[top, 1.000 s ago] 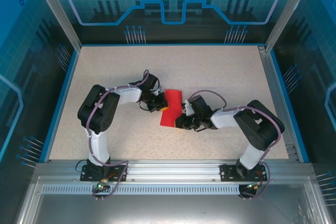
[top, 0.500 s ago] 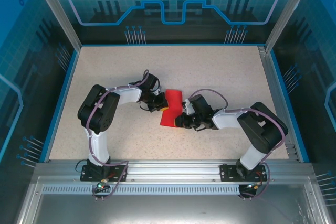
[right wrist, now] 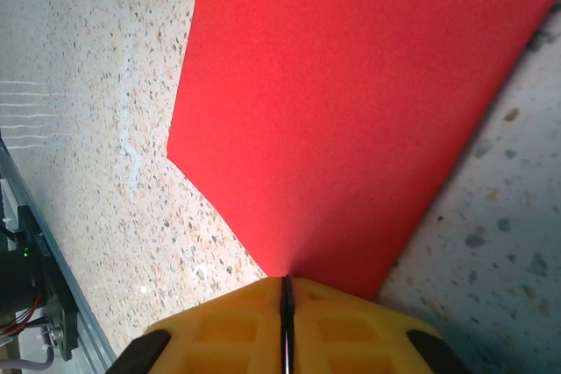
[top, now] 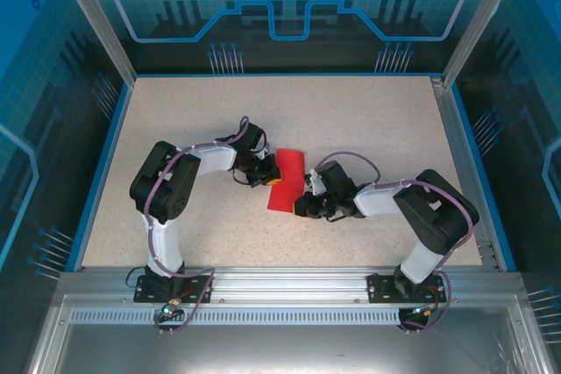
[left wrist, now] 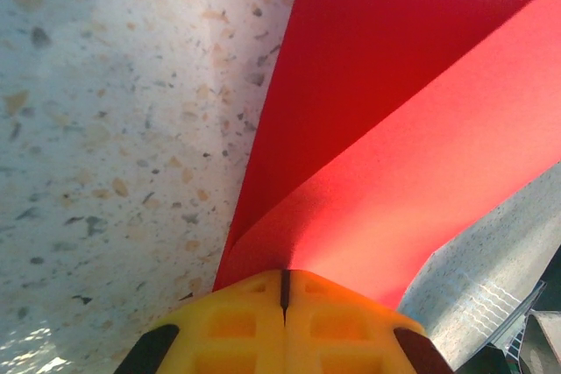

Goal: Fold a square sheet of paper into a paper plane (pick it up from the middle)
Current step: Fold the square sheet of paper in half at the center of the table.

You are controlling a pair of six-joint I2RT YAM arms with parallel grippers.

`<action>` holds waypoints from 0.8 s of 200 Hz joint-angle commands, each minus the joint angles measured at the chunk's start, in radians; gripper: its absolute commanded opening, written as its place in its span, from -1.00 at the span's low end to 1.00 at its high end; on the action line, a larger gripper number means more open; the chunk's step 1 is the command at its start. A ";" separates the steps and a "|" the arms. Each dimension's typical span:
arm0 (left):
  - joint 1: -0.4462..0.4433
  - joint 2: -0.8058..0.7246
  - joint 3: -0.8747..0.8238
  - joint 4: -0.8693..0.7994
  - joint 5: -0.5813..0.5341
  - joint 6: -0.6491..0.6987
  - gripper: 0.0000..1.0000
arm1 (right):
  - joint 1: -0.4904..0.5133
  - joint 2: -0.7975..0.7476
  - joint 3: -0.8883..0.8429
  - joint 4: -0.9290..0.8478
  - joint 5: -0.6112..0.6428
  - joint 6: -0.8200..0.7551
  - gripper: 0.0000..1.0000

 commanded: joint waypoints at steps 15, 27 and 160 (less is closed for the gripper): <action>-0.008 0.052 -0.034 -0.059 -0.029 0.035 -1.00 | -0.086 -0.098 0.037 -0.011 -0.046 0.000 -0.78; -0.008 0.055 -0.034 -0.058 -0.028 0.037 -1.00 | -0.127 -0.103 0.052 0.013 -0.078 0.003 -0.76; -0.007 0.076 -0.022 -0.062 -0.027 0.037 -1.00 | -0.208 0.235 0.257 -0.083 -0.017 -0.080 -0.73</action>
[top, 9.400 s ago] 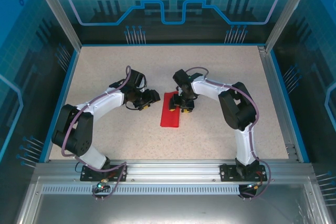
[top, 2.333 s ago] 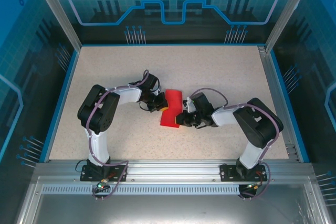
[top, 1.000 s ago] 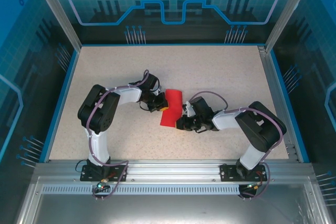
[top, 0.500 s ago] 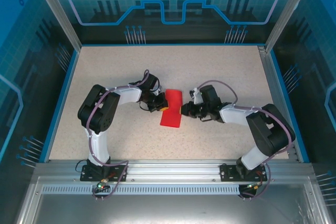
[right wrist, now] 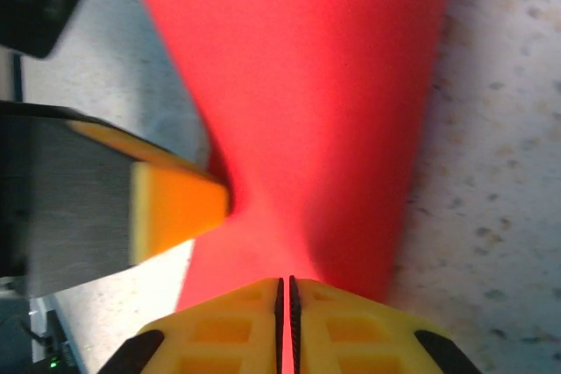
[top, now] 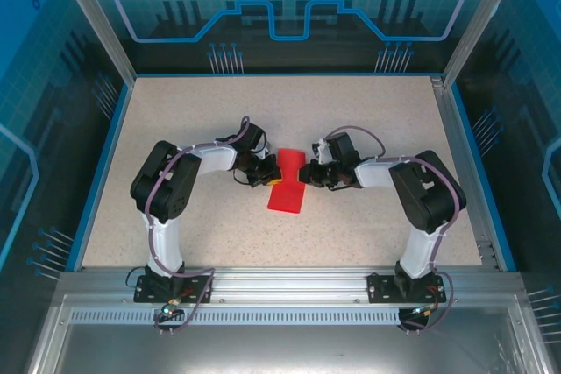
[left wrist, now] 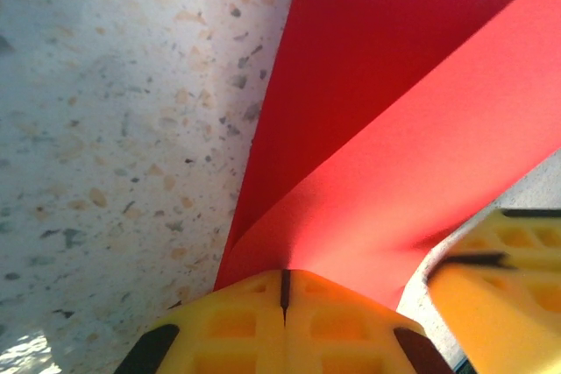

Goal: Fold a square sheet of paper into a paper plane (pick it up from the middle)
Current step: Fold the square sheet of paper in half at the center of the table.

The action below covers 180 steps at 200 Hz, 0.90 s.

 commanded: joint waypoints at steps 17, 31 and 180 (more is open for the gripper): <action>-0.008 0.067 -0.022 -0.073 -0.044 0.021 -1.00 | -0.015 0.077 0.013 -0.025 0.010 -0.024 -0.73; -0.007 0.067 -0.021 -0.075 -0.044 0.021 -1.00 | -0.015 0.070 0.015 -0.025 -0.009 -0.022 -0.72; -0.008 0.069 -0.019 -0.081 -0.045 0.024 -1.00 | -0.043 0.147 0.155 -0.135 0.021 -0.066 -0.71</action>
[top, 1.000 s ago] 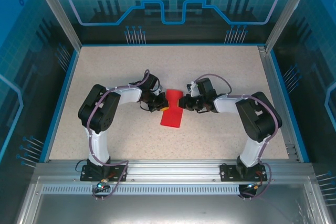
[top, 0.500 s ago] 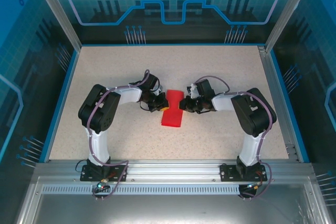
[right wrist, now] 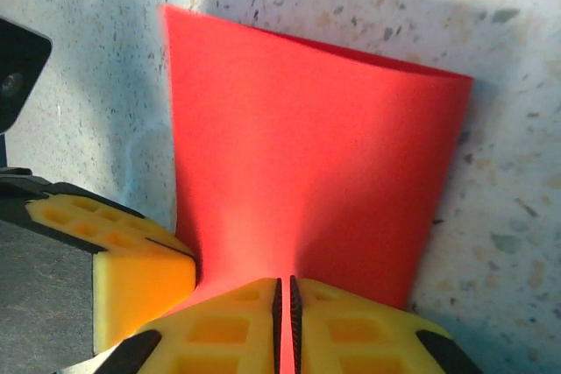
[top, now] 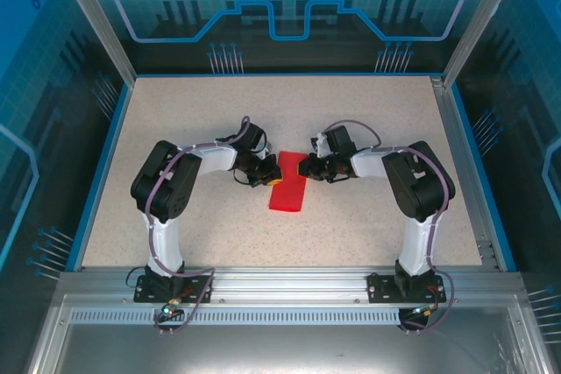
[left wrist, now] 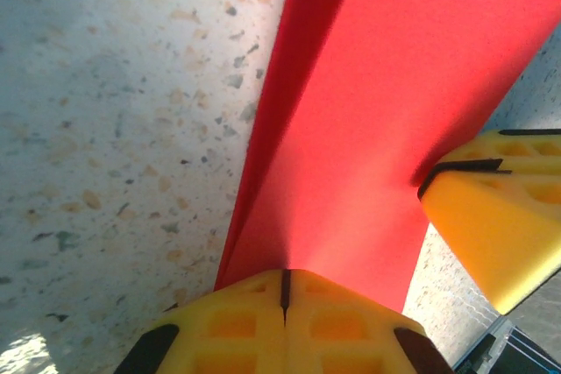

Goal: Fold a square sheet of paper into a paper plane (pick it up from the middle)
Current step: Fold the square sheet of paper in half at the center of the table.

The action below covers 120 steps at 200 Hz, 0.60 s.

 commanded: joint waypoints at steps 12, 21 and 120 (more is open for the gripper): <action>-0.008 0.066 -0.021 -0.084 -0.053 0.024 -1.00 | -0.011 0.039 0.022 -0.062 0.014 -0.019 -0.69; -0.007 0.067 -0.024 -0.083 -0.054 0.025 -1.00 | -0.010 0.026 0.034 -0.082 0.012 -0.022 -0.68; -0.008 0.067 -0.018 -0.086 -0.050 0.025 -1.00 | -0.061 0.032 0.126 -0.136 -0.052 -0.036 -0.70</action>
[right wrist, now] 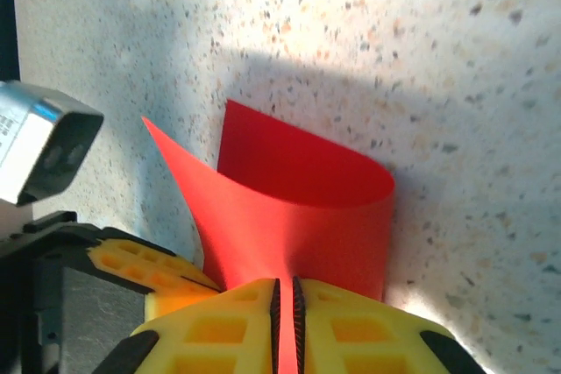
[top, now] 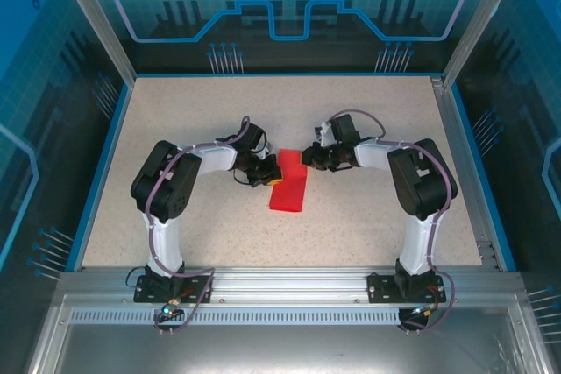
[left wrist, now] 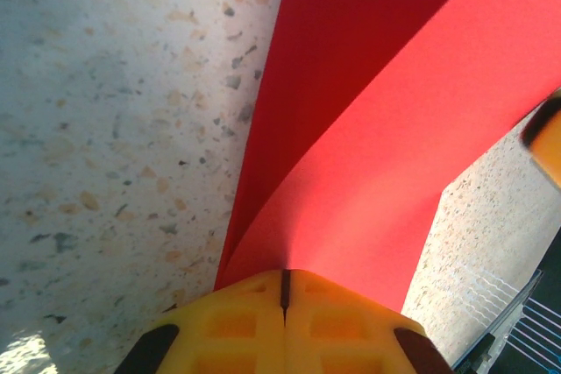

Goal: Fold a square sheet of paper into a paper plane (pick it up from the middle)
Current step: Fold the square sheet of paper in half at the center of the table.

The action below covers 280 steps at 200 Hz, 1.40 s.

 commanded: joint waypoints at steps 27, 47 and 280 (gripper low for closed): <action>-0.008 0.066 -0.022 -0.086 -0.052 0.024 -1.00 | 0.000 0.067 0.016 -0.057 0.015 -0.017 -0.69; -0.008 0.066 -0.025 -0.085 -0.051 0.023 -1.00 | 0.015 0.074 0.037 -0.126 0.076 -0.035 -0.69; -0.008 0.060 -0.034 -0.088 -0.053 0.029 -1.00 | -0.029 0.128 0.222 -0.295 0.052 -0.002 -0.70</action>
